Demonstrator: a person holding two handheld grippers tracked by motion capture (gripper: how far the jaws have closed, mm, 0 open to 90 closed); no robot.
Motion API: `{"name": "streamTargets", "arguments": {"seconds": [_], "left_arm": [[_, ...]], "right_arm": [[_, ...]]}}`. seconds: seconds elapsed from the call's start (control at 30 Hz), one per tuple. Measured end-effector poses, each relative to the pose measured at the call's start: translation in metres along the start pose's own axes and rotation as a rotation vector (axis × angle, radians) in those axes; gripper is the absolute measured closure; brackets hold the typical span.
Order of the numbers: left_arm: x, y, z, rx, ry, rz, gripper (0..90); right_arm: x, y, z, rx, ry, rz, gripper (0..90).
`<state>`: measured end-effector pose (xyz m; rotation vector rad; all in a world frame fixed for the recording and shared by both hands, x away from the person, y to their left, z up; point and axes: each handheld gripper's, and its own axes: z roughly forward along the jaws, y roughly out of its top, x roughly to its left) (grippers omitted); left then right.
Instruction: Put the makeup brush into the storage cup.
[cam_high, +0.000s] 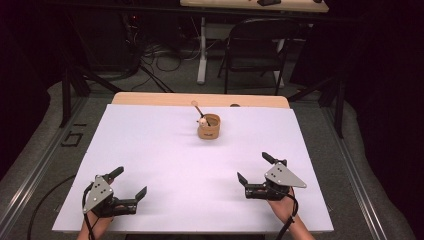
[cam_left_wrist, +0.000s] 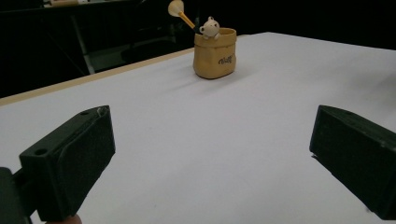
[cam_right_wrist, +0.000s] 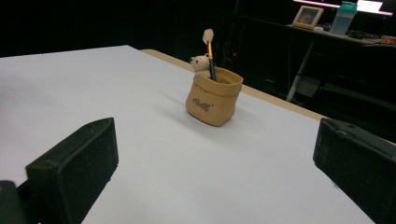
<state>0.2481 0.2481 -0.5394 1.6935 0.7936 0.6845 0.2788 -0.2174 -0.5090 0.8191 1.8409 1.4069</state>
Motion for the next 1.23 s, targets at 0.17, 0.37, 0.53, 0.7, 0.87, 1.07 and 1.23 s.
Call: {"name": "streamTargets", "arguments": {"seconds": [0.17, 0.37, 0.53, 0.7, 0.87, 1.07, 1.23], "left_arm": [[0.002, -0.001, -0.001, -0.007, 0.008, -0.019, 0.1], [0.005, -0.002, -0.003, -0.011, 0.023, -0.026, 0.1], [0.009, -0.003, -0.004, -0.011, 0.039, -0.035, 0.2], [0.010, -0.004, -0.003, -0.005, 0.034, -0.028, 0.2], [0.010, -0.004, -0.003, -0.003, 0.040, -0.022, 0.2], [0.008, -0.004, -0.001, -0.002, 0.033, -0.020, 0.2], [0.007, -0.003, 0.000, -0.002, 0.030, -0.012, 0.2]], "right_arm": [[0.001, -0.008, -0.009, -0.002, -0.049, 0.002, 0.0], [0.000, -0.014, -0.019, 0.010, -0.077, -0.001, 0.0], [-0.001, -0.019, -0.022, 0.031, -0.089, -0.007, 0.0], [-0.002, -0.024, -0.026, 0.050, -0.105, -0.010, 0.0], [-0.003, -0.028, -0.029, 0.057, -0.108, -0.007, 0.0], [-0.004, -0.027, -0.030, 0.054, -0.099, -0.003, 0.0], [-0.005, -0.027, -0.031, 0.051, -0.093, -0.006, 0.0]]}}
